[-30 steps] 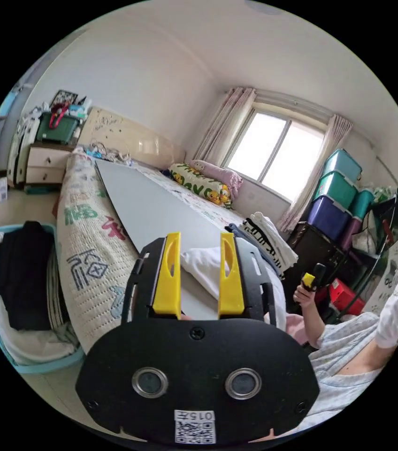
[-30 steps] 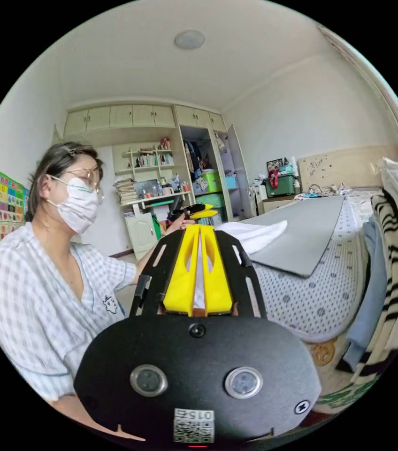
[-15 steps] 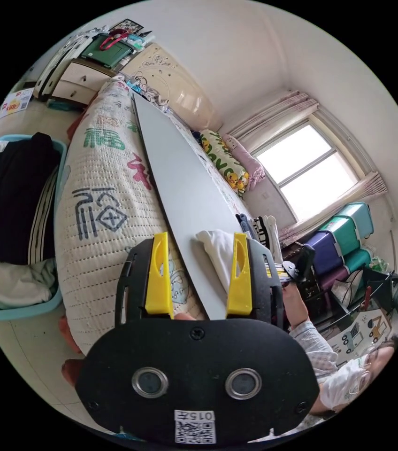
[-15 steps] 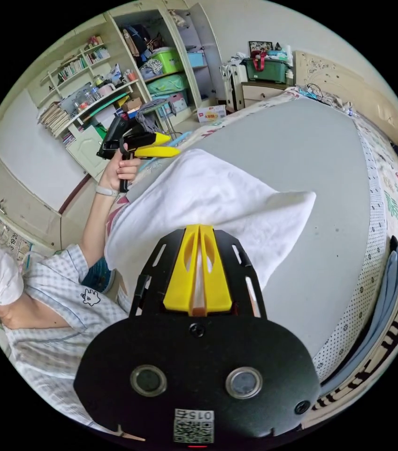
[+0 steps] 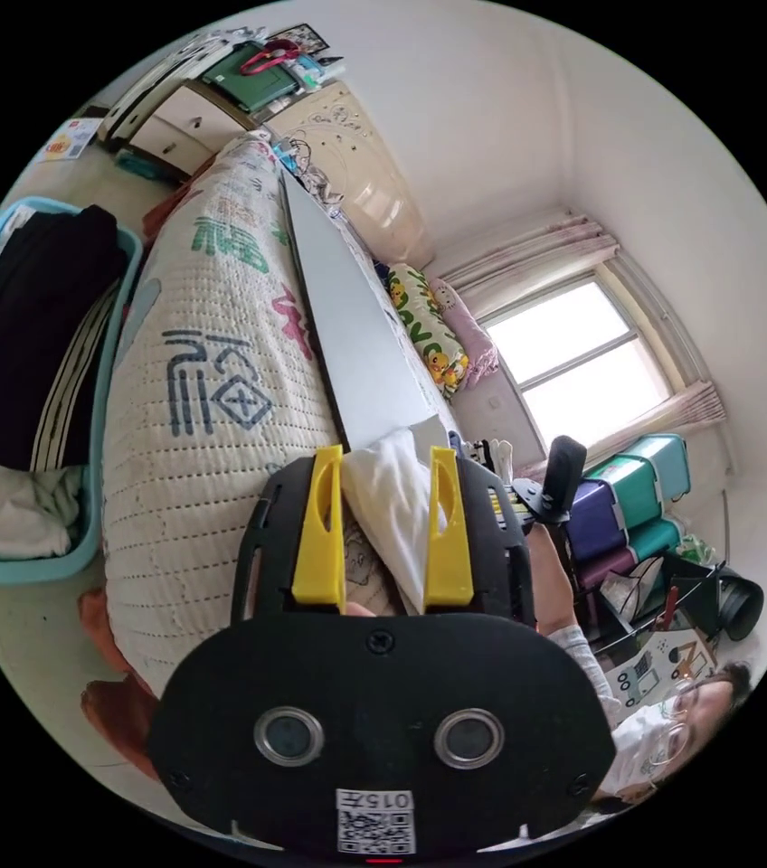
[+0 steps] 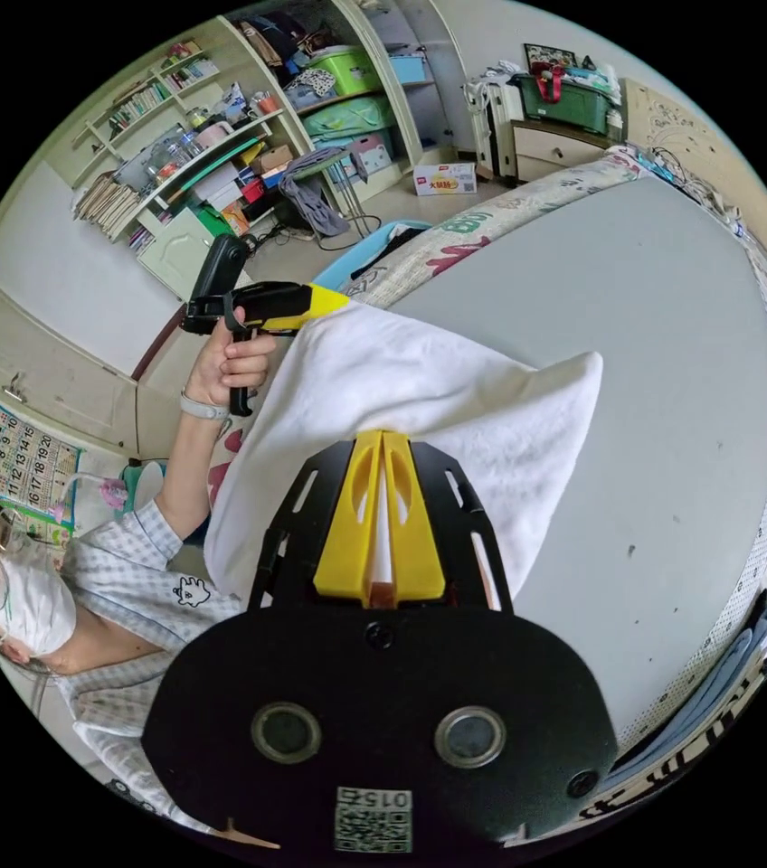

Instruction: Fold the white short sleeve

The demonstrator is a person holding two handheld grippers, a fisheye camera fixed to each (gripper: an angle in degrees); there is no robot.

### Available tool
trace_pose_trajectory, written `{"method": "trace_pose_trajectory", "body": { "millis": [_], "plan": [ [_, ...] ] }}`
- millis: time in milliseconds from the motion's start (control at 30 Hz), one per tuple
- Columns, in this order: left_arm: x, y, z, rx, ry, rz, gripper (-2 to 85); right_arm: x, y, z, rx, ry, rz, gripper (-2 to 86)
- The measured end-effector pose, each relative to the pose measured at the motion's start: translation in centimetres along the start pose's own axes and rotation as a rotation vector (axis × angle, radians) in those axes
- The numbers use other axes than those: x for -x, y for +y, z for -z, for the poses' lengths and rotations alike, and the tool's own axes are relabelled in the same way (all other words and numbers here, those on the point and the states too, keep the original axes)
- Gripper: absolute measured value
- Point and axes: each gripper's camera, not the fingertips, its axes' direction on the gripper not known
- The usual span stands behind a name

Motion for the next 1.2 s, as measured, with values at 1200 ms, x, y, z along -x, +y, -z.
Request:
{"method": "trace_pose_trajectory", "body": {
  "millis": [1200],
  "plan": [
    [-39.7,-15.9,28.5,-0.212,0.015,-0.795,0.8,14.8,20.0,26.2,-0.779,-0.011,0.128,-0.2]
  ]
}}
